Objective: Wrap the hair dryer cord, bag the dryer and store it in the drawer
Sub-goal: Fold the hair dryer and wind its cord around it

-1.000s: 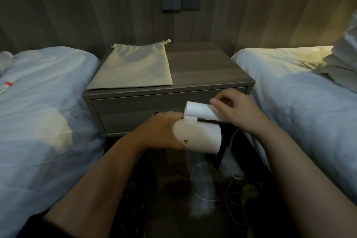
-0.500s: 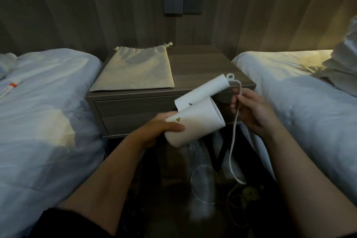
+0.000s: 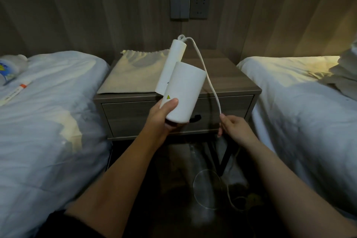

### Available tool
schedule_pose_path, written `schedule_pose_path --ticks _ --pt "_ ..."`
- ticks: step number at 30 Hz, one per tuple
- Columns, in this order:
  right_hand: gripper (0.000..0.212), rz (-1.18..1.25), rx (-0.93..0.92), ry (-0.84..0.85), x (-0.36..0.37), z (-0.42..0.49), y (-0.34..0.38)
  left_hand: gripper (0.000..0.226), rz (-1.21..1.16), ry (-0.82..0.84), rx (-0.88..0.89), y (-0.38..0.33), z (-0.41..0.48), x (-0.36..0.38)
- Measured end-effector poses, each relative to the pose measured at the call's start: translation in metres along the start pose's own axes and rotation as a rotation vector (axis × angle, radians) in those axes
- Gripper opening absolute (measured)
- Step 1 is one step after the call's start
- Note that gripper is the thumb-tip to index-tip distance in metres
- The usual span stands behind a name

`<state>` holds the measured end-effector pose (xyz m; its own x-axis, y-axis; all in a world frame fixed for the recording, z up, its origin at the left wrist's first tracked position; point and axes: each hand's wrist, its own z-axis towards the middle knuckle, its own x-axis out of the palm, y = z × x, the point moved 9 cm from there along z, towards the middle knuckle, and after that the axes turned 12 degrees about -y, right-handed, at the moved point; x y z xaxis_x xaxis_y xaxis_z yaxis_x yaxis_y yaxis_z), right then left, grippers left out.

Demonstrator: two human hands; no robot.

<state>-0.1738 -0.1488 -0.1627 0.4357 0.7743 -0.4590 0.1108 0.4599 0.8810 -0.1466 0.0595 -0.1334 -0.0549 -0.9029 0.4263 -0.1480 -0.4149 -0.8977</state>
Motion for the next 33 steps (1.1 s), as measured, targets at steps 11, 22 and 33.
schedule_pose_path --ticks 11,22,33 --pt "0.027 -0.788 -0.364 0.494 0.031 -0.055 0.054 0.062 0.690 -0.281 0.412 -0.032 -0.013 -0.006" --pt "0.015 -0.479 -0.511 0.207 -0.012 -0.048 0.101 0.071 1.014 -0.003 0.373 -0.021 -0.018 0.010" --pt "0.026 -0.408 -0.493 -0.089 -0.016 -0.051 0.105 0.077 1.099 0.004 0.401 -0.009 -0.016 0.013"
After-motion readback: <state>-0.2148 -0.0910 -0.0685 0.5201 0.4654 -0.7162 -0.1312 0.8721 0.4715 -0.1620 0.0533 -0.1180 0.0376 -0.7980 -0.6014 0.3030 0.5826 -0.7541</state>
